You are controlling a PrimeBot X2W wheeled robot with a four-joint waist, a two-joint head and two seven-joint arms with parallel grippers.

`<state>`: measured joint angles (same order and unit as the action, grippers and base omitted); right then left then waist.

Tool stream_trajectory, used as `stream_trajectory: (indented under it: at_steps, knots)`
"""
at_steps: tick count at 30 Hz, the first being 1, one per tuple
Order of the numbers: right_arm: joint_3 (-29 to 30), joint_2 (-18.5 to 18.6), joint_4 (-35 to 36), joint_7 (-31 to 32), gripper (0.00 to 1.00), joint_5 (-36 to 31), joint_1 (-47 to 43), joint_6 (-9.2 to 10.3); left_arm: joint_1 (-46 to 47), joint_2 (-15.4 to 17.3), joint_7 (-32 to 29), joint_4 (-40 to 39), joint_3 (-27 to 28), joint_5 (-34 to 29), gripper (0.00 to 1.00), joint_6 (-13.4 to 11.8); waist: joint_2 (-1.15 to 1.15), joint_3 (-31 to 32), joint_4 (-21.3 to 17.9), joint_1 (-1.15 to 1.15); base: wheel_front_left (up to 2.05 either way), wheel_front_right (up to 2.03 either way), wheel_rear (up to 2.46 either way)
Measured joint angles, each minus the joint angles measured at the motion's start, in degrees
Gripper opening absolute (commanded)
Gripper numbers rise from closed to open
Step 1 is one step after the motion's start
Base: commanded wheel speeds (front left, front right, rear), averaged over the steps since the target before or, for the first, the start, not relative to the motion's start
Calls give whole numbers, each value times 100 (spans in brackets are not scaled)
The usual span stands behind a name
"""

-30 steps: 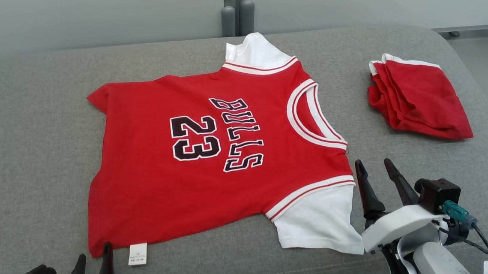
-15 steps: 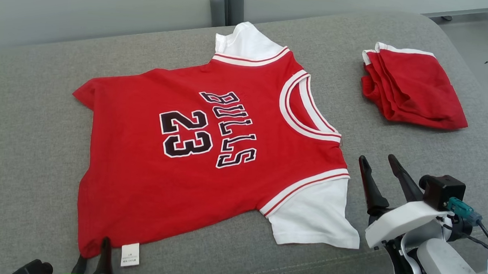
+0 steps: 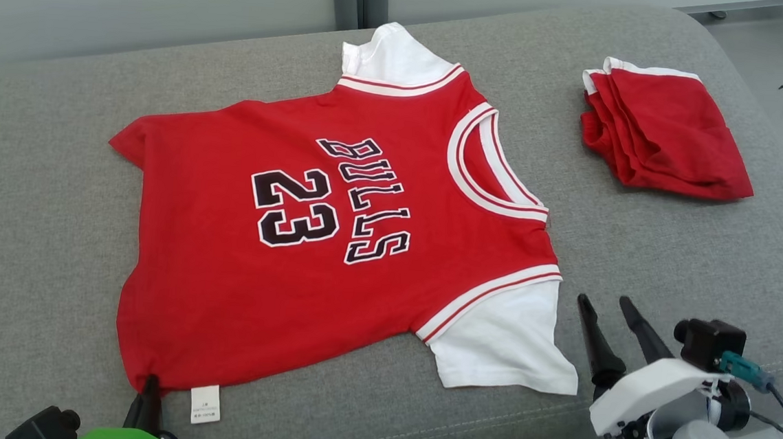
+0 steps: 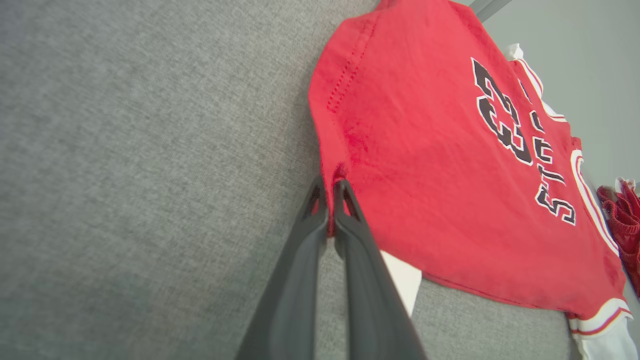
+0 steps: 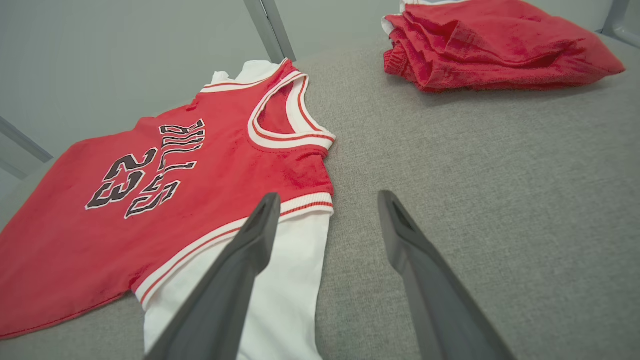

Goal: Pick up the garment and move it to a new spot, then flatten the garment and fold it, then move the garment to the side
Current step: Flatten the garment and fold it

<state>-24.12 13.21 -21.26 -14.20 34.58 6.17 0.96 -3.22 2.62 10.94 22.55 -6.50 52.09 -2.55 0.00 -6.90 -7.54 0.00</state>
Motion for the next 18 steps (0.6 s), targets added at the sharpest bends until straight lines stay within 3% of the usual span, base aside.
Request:
stream_trajectory:
  at_steps: [9,18]
  knots:
    - [-12,-256,-356,222,100,588,-443,-401,135,-3,160,-144,-5,-107,0,103,0,-95,95,0,0,0,0]
    - [-102,-405,-615,374,100,787,-443,-561,235,-3,181,-267,-98,-303,0,111,0,-122,137,0,0,0,0]
